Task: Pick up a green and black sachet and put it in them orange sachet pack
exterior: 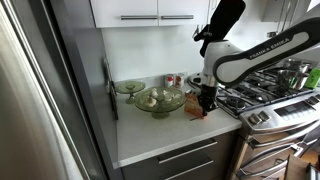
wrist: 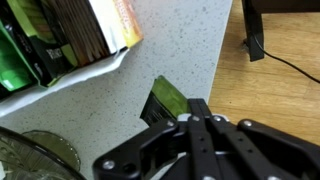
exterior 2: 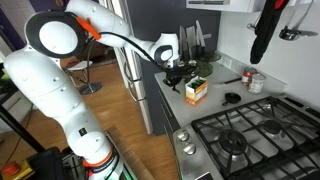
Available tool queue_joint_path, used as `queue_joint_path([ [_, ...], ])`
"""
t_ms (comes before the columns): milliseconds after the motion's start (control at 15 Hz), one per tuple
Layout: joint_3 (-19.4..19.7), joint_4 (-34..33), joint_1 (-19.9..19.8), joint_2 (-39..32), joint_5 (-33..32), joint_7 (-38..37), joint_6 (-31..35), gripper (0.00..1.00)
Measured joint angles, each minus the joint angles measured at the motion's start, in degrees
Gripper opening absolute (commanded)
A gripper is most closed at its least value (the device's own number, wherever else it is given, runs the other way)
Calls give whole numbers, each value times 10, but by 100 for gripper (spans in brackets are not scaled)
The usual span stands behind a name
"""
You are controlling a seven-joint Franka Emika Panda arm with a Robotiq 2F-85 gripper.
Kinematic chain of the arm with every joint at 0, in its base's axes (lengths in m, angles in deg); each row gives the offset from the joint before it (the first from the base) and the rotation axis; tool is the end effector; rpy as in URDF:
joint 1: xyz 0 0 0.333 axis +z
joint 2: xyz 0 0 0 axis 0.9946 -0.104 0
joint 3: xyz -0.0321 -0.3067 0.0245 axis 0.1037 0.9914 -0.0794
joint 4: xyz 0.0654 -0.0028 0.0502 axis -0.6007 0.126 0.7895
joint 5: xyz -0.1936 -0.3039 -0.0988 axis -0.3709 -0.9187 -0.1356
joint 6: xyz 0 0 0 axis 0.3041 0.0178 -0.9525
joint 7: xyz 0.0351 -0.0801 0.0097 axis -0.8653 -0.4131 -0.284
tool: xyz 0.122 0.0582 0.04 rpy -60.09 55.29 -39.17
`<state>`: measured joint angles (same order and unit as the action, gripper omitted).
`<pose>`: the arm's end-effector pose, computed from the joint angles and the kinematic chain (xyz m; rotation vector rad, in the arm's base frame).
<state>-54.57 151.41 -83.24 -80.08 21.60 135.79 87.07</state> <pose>0.4927 0.0262 0.3668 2.4997 1.8465 0.0826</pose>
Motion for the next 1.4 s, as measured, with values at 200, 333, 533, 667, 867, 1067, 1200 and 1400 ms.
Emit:
queue_joint_path([
  [200, 0, -1, 1, 27, -17, -26, -38, 1],
  [333, 0, -1, 1, 36, -17, -37, -38, 1],
  [533, 0, -1, 1, 37, -17, -39, -38, 0],
  [667, 0, -2, 1, 37, -17, -39, -38, 0],
  [867, 0, -20, 4, 36, -50, -18, -59, 0],
  [1067, 0, -56, 9, 36, -86, 24, -113, 0],
  [1200, 0, -84, 13, 33, -111, 53, -153, 0],
  [1400, -2, -125, 18, 23, -140, 97, -202, 0],
])
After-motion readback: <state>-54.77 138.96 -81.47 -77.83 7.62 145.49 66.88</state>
